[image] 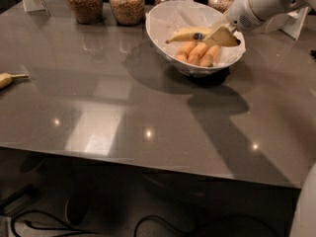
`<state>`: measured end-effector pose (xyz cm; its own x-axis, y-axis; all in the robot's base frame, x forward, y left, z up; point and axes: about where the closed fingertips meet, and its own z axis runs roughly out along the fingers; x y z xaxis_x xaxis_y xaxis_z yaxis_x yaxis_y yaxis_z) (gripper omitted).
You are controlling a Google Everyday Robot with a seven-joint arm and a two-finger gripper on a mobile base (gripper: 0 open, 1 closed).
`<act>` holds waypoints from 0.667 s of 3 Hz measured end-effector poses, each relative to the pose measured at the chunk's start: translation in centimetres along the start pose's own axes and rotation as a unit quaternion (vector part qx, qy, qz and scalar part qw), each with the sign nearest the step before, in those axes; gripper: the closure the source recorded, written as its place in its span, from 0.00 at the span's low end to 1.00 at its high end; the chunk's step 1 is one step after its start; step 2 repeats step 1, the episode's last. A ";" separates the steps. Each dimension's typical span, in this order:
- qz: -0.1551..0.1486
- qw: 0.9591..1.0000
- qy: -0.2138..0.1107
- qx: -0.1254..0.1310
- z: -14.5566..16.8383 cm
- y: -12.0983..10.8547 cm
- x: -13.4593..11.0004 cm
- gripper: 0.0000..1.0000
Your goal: Pick banana from white bowl
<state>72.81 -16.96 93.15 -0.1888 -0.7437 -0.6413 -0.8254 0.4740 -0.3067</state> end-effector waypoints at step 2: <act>-0.018 0.999 -0.030 0.017 -4.0 0.7 -1.3 1.00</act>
Offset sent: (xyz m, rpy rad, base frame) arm 0.0000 0.0000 0.0000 0.0000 0.0000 0.0000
